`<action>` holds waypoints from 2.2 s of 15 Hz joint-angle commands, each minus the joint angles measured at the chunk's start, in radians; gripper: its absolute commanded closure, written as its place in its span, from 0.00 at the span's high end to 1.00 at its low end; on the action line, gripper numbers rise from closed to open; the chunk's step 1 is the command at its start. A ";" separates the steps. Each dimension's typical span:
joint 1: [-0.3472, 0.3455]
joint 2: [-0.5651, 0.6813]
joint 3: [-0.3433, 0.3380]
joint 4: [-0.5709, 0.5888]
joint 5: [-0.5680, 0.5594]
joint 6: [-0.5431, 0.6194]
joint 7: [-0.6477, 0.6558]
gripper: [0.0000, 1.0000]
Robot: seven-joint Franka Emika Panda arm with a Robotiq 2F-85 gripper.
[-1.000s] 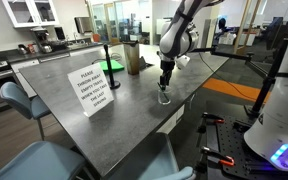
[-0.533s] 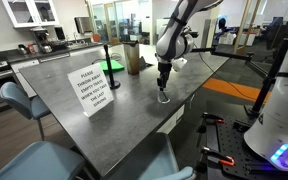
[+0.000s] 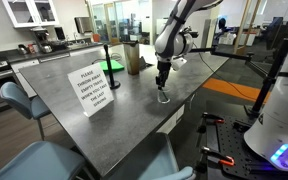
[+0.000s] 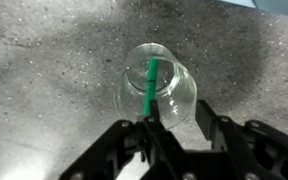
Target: Remove the green pen from the glass cup
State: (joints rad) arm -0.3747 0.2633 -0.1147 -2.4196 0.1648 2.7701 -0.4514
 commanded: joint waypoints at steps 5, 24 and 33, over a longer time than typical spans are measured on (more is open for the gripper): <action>-0.057 -0.014 0.021 0.006 0.076 -0.011 -0.079 0.43; -0.049 0.154 -0.004 0.097 -0.010 -0.012 -0.006 0.05; -0.051 0.076 0.010 0.059 -0.052 -0.003 -0.043 0.03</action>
State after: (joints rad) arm -0.4228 0.4009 -0.1132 -2.3209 0.1449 2.7698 -0.4852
